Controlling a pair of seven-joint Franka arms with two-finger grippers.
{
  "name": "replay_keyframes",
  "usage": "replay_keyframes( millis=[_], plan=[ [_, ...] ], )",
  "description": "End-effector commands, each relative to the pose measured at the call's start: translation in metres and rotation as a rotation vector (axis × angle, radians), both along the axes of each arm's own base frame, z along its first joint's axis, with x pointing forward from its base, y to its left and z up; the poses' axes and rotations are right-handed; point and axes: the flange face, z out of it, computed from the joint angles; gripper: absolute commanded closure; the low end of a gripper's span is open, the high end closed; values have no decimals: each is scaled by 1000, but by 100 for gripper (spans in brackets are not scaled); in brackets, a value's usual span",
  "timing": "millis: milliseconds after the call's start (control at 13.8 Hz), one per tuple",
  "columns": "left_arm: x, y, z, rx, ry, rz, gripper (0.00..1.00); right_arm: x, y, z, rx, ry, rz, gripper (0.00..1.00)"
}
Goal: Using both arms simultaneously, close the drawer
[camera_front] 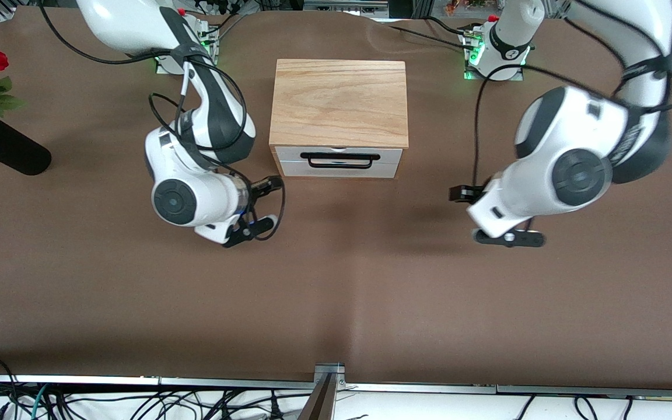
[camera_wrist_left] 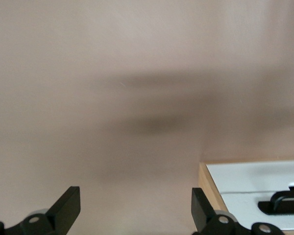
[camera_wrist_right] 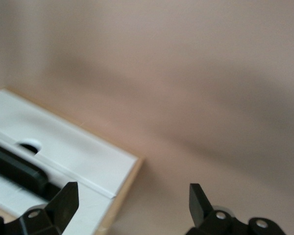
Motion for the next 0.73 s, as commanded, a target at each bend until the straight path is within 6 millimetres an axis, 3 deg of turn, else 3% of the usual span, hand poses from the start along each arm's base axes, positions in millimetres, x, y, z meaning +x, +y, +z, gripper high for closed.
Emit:
replay_keyframes(
  millis=[0, 218, 363, 508, 580, 653],
  plan=[
    [10, 59, 31, -10, -52, -42, 0, 23, -18, 33, -68, -132, 8, 0],
    [4, 94, 74, -34, -120, -140, 0, 53, -78, 65, -124, -217, -87, 0],
    [-11, 102, 108, -12, -174, -118, 0, 66, -120, 80, -169, -253, -163, 0],
    [-25, 122, 127, 7, -205, -92, 0, 72, -146, 98, -198, -283, -198, 0],
    [-31, 129, 136, 16, -241, -80, 0, 70, -156, 121, -192, -318, -215, 0],
    [-42, 134, 137, 23, -251, -74, 0, 70, -162, 130, -185, -329, -231, 0]
  ],
)
